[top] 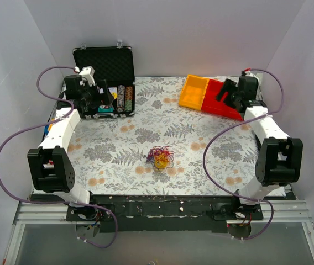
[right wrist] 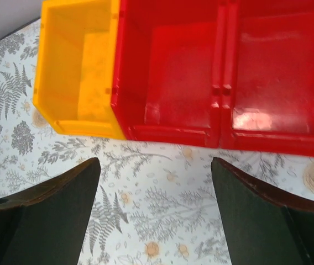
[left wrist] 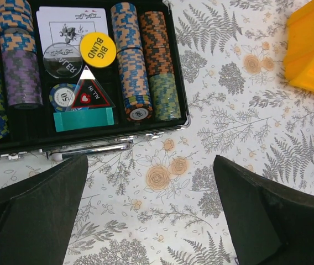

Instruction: Untangle the cables

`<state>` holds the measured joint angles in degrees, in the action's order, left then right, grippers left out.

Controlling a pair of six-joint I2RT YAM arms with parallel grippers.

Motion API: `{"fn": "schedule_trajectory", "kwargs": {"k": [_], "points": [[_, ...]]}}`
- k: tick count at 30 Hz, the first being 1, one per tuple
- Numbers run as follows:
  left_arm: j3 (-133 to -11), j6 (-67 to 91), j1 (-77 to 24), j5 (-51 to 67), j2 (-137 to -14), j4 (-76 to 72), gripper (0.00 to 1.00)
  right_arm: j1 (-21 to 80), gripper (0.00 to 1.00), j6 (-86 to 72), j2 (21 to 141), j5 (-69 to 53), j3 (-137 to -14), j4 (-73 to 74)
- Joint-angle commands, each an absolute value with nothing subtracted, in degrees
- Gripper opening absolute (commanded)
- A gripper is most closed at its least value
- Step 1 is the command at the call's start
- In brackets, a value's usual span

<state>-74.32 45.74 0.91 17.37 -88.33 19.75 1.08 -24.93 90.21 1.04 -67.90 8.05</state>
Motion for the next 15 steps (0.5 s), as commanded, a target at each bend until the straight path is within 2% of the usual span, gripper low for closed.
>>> {"fn": "schedule_trajectory", "kwargs": {"k": [1,8,15], "points": [[-76.1,46.7,0.9,17.2,-89.9,20.8,0.98,6.2,0.90,-21.9,95.8,7.4,-76.4,7.2],[-76.3,42.5,1.2,26.4,-91.1,23.0,0.98,11.8,0.85,-20.5,109.9,14.2,-90.3,8.9],[-76.8,41.6,1.2,28.1,-90.6,24.5,0.98,13.4,0.81,-19.3,121.6,18.5,-100.9,11.0]]}}
